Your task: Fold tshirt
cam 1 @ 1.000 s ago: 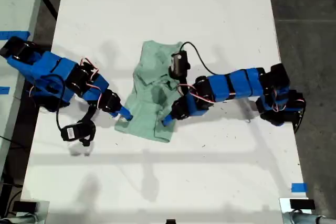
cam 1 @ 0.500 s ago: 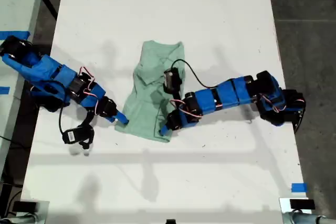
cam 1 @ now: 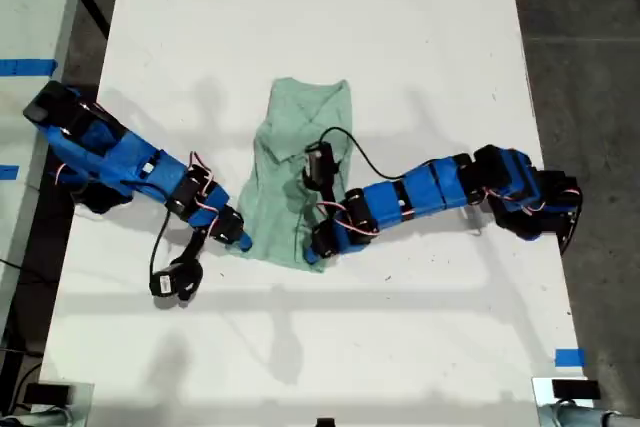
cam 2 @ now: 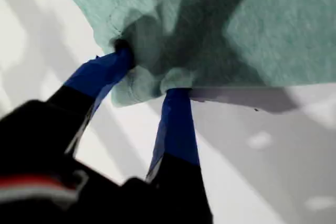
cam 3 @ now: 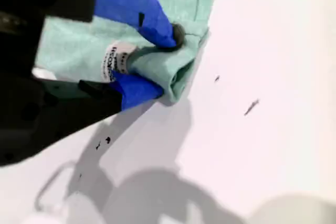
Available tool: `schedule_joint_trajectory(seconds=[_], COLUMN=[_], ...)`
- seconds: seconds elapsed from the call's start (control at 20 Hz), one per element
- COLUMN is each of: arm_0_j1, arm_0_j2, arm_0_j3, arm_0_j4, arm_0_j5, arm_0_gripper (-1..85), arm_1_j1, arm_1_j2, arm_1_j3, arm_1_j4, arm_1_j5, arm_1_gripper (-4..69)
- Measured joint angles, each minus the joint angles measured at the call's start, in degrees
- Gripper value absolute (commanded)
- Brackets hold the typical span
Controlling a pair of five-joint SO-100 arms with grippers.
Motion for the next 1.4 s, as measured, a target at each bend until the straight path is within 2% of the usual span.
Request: schedule_joint_trajectory(seconds=[0.1,0.25,0.3,0.5,0.6,0.75,0.85,1.0,1.15,1.4], arm_0_j1=[-0.35,-0.18,0.26,2.9,4.22,5.36,4.92,0.7,-8.44,-21.62], arm_0_j2=[-3.43,-6.59,-8.88,-21.71,-22.5,-22.15,-20.74,-14.06,-8.35,-8.44], arm_0_j3=[-6.42,-15.47,-20.21,-49.75,-60.21,-63.63,-63.63,-63.63,-62.93,-61.0], arm_0_j4=[2.81,8.17,10.72,25.31,26.37,26.46,26.54,31.2,35.51,36.21], arm_0_j5=[-0.44,-0.7,-0.7,-0.18,0.35,1.14,1.32,2.81,7.47,15.64], arm_0_gripper=[0.0,0.0,0.0,0.0,0.0,0.1,0.1,0.1,0.1,0.1], arm_1_j1=[-0.79,-2.2,-2.81,-7.21,-9.93,-11.51,-9.4,-2.46,7.47,20.74], arm_1_j2=[-0.09,0.0,0.53,8.44,14.5,18.98,20.21,23.99,29.09,30.41], arm_1_j3=[0.0,0.0,0.0,0.18,0.18,0.44,1.58,3.78,8.61,15.82], arm_1_j4=[-1.67,-1.67,-0.44,10.72,14.06,14.94,14.94,16.17,16.7,16.61], arm_1_j5=[0.0,0.0,0.0,-1.14,-2.11,-3.69,-5.71,-10.81,-16.52,-22.41], arm_1_gripper=[-1.5,-1.5,-1.5,-1.5,-1.5,-1.5,-1.5,-1.5,-1.5,-1.6])
